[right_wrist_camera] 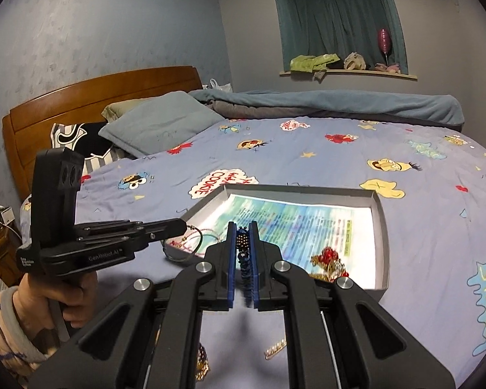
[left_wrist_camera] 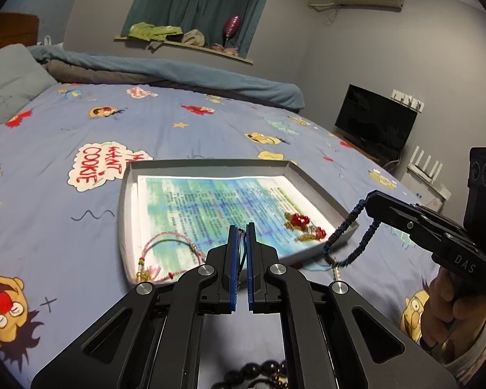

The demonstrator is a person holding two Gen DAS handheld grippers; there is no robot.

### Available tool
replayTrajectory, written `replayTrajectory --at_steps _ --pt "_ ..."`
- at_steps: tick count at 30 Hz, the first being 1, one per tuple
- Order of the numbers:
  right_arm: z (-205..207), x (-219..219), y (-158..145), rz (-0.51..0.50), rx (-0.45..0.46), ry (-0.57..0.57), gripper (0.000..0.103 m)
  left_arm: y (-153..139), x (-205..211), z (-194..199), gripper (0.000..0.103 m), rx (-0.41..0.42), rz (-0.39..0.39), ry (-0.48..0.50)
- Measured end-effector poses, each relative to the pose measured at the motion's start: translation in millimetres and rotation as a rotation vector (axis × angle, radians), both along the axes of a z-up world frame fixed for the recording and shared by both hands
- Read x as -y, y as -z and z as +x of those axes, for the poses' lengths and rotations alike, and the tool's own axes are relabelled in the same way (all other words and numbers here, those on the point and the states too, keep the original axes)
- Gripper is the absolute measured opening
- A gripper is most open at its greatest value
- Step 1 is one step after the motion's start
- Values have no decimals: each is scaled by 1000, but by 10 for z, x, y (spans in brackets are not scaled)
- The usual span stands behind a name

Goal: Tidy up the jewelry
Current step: 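Lower the ring and blue bracelet into the box and open both grippers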

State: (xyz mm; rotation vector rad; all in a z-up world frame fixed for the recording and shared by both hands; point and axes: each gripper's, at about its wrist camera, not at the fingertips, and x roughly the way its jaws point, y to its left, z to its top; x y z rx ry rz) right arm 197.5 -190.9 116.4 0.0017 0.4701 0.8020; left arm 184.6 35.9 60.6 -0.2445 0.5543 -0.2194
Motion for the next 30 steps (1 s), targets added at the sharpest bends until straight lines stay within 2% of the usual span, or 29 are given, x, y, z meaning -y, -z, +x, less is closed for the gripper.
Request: replayTrajectory --at_steps 11,19,30 --pt "331 -161 15 10 -29 28 7 46 47 331 5 -16 -24 -6" --pt "528 -283 193 -9 -82 43 7 110 111 502 5 -44 -28 -3" --pt "755 -325 513 -39 -194 66 7 357 51 695 5 -159 -51 -22"
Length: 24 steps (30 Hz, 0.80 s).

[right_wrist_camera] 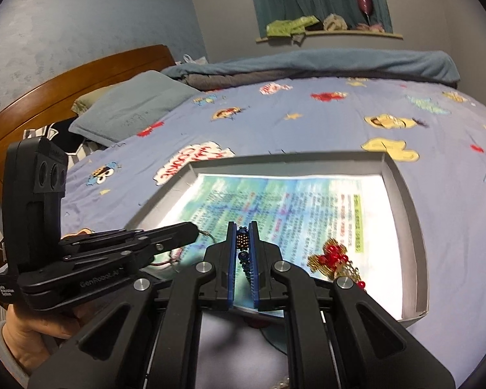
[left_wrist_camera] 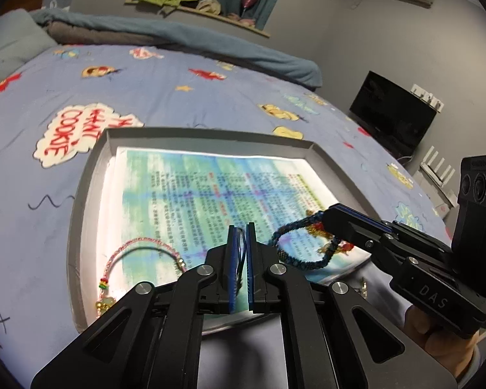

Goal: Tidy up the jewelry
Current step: 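Lower the ring and blue bracelet into the box and open both grippers, then return the left gripper to the pile and grasp the dark bead bracelet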

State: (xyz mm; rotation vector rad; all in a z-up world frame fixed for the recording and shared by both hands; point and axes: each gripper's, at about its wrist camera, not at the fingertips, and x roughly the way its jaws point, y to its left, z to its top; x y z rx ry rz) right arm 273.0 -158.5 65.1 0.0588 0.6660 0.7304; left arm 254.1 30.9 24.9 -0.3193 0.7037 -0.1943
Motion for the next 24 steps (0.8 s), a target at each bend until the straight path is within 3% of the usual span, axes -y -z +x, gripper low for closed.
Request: replayTrajectory --at_steps 2,5,8,11,13,16,18,24 --pt "39 26 34 -1 -16 14 7 33 -31 17 5 -16 -6 -10" --pt "94 49 75 -4 -39 30 7 67 -63 22 21 -32 -9 -29" --pt "137 59 141 -10 -70 37 7 68 -77 17 23 -30 -14 -33" --pt "154 67 174 -14 -83 47 7 59 -69 12 32 -27 -9 -34" --pt "152 92 167 -13 -82 57 9 41 -69 -6 52 -15 -5 -40" --pt "126 159 140 -5 -68 68 24 -23 -79 -53 73 16 -5 -44" --pt "110 210 106 -1 -53 78 27 -70 -78 -89 79 34 2 -45" --pt "-28 339 27 -16 -4 96 27 -153 -94 -191 79 57 17 -41"
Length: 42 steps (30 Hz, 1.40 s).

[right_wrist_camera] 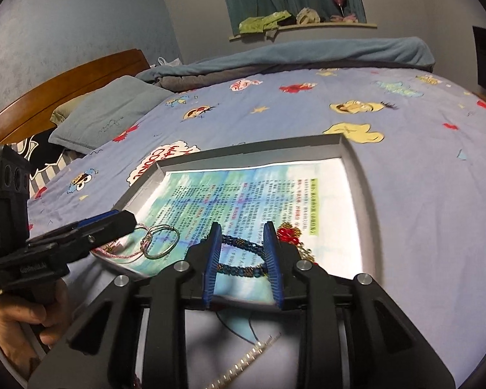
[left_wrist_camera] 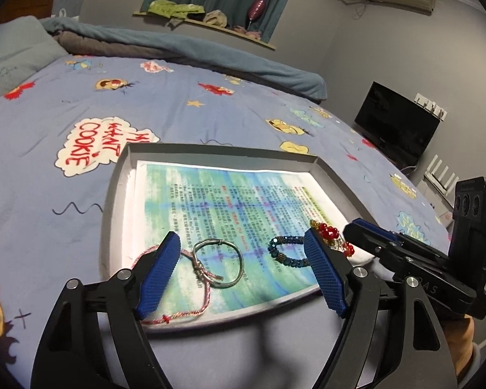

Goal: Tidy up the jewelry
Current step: 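Return the left gripper to the pile and grasp the dark bead bracelet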

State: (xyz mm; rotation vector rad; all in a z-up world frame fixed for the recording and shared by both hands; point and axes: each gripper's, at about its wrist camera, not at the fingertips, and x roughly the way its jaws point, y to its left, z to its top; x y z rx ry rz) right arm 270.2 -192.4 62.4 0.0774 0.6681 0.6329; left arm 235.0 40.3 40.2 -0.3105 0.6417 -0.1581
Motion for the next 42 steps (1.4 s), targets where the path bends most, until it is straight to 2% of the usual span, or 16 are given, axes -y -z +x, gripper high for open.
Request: replayTrajectory --at_steps 9,13,21,28,32,38,41,42 --pt "-328 160 -76 -52 72 -8 27 -67 73 -304 79 60 57 43" --pt "-376 191 -2 -73 60 -14 27 -94 36 -492 79 82 64 55" --pt "-372 279 135 -84 12 -5 27 13 51 -696 78 56 72 115" --pt "-356 281 203 -91 -11 1 33 137 267 -813 64 33 112 256" --pt "-356 297 224 -88 -19 2 35 198 400 -853 60 19 140 325" --pt "-366 313 274 -104 -25 -3 39 268 481 -901 56 1 172 365" --pt "-364 306 303 -115 -32 -4 39 307 492 -902 47 -21 184 378" --pt "-366 299 312 -119 -34 -4 39 317 494 -903 40 -29 186 385"
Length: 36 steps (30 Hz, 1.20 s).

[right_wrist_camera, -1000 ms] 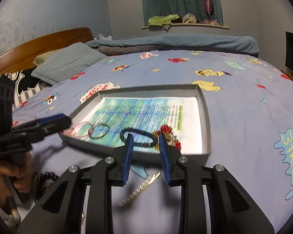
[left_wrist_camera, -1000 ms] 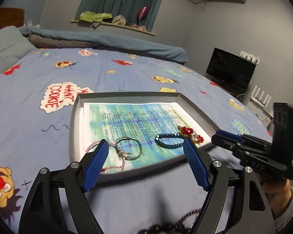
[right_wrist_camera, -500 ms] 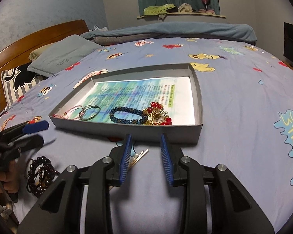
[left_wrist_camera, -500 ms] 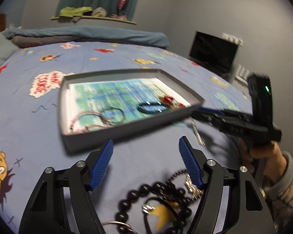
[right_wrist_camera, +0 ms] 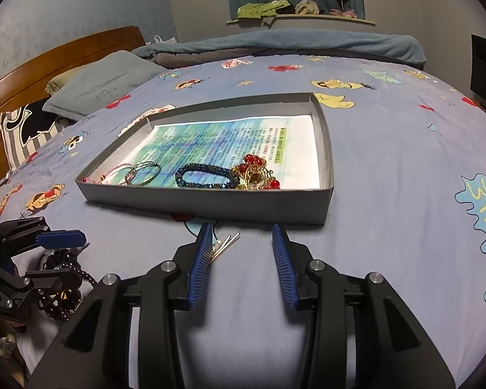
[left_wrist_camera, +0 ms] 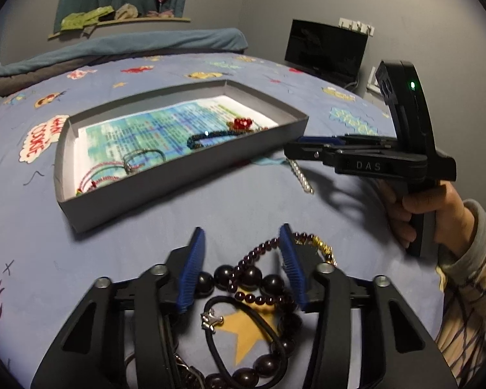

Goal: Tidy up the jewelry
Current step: 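Return the left gripper to the pile and grasp the dark bead bracelet, then lift the dark bead bracelet while the right gripper grasps the pearl hairpin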

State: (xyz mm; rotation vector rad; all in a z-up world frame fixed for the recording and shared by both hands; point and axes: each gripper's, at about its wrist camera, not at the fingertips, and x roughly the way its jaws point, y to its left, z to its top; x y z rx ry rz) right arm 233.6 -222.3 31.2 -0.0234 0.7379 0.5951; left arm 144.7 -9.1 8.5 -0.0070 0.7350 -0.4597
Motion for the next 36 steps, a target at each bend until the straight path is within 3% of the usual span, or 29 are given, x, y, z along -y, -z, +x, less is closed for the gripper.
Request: replayTrajectory --at_steps 1,3,6,9,16,26,29,36 --pt "0 -2 3 -2 -1 1 39 14 13 0 31 -7 11 7" --pt "3 -8 12 -8 -5 1 40 28 40 -12 25 -13 30 16" --pt "11 -19 23 -10 -12 -1 42 8 53 -38 6 3 41 26" --pt "-3 -36 26 -5 -19 -16 45 -45 35 -50 6 34 39 5" --pt "-97 -165 28 -31 -11 -67 46 -203 -248 34 6 89 -52 -134" --pt "-202 -293 50 -62 -3 -123 46 -12 -578 240 6 -28 -73 -275" --pt "-233 -337 54 -75 5 -141 45 58 -581 276 15 -64 -66 -279" --pt "-286 -407 58 -100 21 -171 30 163 -471 324 45 -116 -12 -229"
